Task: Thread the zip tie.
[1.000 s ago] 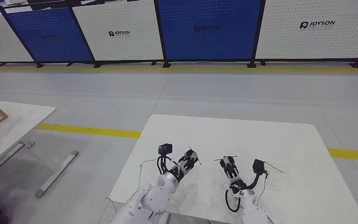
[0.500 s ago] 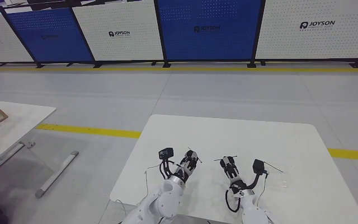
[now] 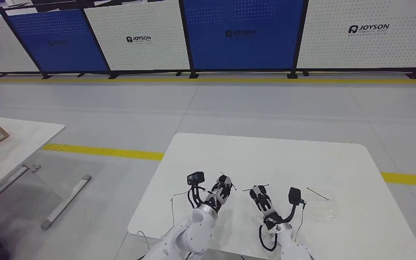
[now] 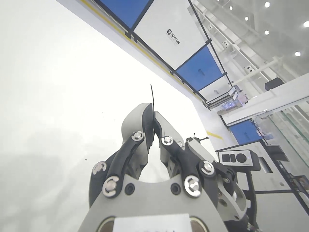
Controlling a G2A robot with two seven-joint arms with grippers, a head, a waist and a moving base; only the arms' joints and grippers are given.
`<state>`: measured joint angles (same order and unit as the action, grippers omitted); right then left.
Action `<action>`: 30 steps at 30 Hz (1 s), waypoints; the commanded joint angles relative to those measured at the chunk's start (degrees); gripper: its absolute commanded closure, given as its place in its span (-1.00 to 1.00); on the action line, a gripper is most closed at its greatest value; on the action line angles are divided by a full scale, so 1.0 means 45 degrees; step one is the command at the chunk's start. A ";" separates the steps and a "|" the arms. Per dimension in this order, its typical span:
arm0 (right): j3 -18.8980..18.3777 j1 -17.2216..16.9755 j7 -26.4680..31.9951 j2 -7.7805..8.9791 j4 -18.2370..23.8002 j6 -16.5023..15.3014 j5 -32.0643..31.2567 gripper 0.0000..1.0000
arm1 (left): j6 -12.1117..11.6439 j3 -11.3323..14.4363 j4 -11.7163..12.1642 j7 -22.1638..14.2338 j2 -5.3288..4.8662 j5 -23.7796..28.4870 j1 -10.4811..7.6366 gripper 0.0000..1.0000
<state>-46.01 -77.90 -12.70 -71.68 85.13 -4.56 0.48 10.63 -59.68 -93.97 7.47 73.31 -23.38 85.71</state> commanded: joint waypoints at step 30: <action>0.0029 -0.0231 -0.0403 -0.0243 -0.0392 -0.0426 -0.2207 1.00 | 0.0000 0.0000 0.0000 0.0000 0.0000 0.0000 0.0000 1.00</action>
<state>-45.88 -78.94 -14.51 -72.77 83.37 -6.48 -9.45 10.63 -59.68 -93.97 7.47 73.31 -23.38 85.71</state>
